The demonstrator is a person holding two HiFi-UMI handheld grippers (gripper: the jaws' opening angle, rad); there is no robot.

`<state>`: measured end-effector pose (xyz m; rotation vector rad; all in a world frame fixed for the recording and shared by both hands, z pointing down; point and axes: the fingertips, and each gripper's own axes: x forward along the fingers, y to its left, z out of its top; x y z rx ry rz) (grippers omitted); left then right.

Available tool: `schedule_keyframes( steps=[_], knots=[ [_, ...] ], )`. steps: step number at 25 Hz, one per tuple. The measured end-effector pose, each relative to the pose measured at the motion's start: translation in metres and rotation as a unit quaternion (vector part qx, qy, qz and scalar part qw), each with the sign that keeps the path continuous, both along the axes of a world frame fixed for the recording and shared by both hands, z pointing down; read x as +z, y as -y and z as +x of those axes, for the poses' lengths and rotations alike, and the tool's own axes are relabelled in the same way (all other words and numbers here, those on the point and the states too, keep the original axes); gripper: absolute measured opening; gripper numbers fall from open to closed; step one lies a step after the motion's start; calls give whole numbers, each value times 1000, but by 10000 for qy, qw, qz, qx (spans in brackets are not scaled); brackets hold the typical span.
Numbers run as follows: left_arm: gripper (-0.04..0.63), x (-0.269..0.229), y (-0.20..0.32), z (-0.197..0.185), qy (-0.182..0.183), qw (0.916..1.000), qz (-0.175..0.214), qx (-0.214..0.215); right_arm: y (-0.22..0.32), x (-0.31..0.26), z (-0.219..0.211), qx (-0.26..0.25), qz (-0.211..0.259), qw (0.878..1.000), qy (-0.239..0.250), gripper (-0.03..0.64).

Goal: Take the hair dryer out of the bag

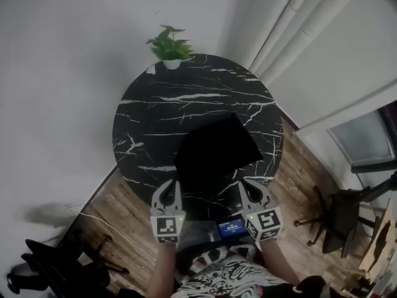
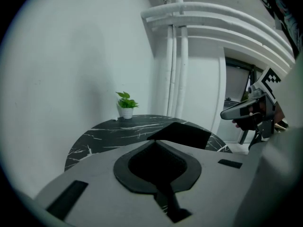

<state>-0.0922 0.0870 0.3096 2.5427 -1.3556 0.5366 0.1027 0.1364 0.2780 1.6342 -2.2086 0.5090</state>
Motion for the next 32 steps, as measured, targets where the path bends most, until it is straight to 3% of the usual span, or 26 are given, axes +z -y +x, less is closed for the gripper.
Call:
schedule_keyframes(
  steps=[7, 11, 16, 19, 23, 26, 28, 32],
  knots=[
    [14, 52, -2, -12, 459, 9956, -764, -274, 10, 22, -7, -408, -46, 9991, -91, 18],
    [14, 73, 2, -11, 601, 9940, -878, -242, 29, 41, -16, -702, -109, 9975, 53, 18],
    [14, 98, 8, -1, 850, 9927, -849, -80, 53, 62, -39, -1458, -38, 9893, -67, 20],
    [14, 112, -1, 4, 917, 9901, -1065, 57, 55, 68, -45, -1338, -234, 9890, 584, 20],
    [14, 122, 2, 20, 952, 9896, -1028, 312, 69, 72, -34, -1269, -174, 9878, 883, 20],
    [14, 132, 2, 25, 668, 9900, -1210, 270, 72, 70, -30, -1219, -240, 9796, 1578, 20],
    [14, 137, 1, 22, 675, 9896, -1260, 166, 74, 73, -26, -1239, -190, 9795, 1577, 20],
    [14, 142, 0, 23, 1059, 9864, -1222, 291, 76, 87, -16, -1285, -170, 9830, 1298, 20]
  ],
)
